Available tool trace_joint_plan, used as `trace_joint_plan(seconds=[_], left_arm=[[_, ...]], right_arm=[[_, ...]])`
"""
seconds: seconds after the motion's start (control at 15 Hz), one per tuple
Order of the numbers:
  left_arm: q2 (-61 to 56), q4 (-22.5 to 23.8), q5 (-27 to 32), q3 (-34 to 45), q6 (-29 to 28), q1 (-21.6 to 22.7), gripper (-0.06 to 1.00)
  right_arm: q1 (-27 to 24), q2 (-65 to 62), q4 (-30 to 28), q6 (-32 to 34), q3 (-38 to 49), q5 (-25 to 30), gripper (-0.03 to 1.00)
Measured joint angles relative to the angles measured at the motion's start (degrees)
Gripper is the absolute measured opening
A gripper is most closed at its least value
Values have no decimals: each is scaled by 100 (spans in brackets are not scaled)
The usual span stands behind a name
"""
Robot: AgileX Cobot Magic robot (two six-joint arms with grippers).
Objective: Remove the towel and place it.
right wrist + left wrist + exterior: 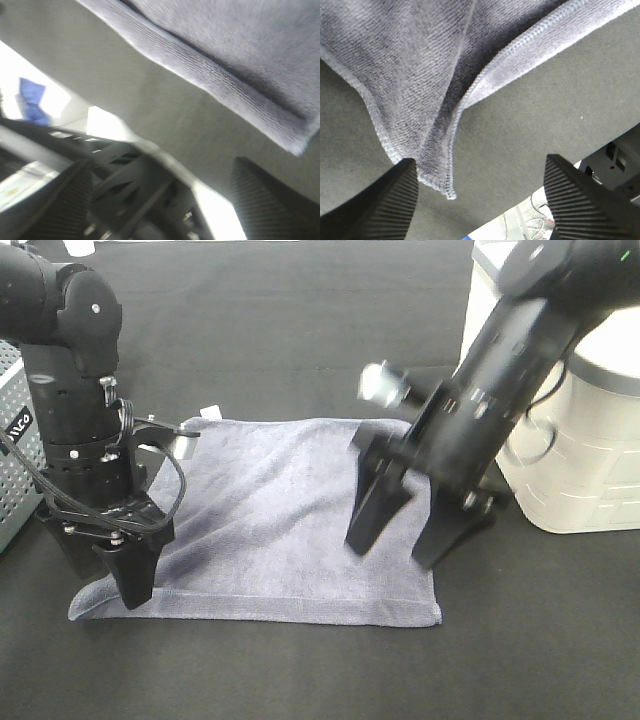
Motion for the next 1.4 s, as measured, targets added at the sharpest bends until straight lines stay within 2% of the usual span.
trace_joint_plan(seconds=[0.13, 0.33, 0.53, 0.73, 1.13, 1.27, 1.33, 1.4], left_arm=[[0, -17, 6, 0, -143, 0, 67], [-264, -11, 6, 0, -430, 0, 67], [-751, 29, 17, 0, -493, 69, 67], [-877, 97, 23, 0, -521, 189, 67], [-888, 109, 23, 0, -539, 189, 67], [-888, 126, 23, 0, -539, 189, 67], [-888, 143, 23, 0, -539, 189, 67], [-888, 149, 23, 0, -539, 189, 67]], right_arm=[[527, -160, -418, 367, 350, -877, 74], [745, -281, -1043, 911, 407, -1656, 74], [768, -264, -1163, 980, 527, -2235, 74], [802, -223, -1089, 985, 1346, -2916, 74], [859, -229, -900, 985, 1770, -3123, 71], [1129, -309, -1008, 985, 1919, -3111, 71], [1541, -390, -985, 1129, 2028, -2951, 71], [1707, -430, -945, 1169, 2063, -2968, 71]])
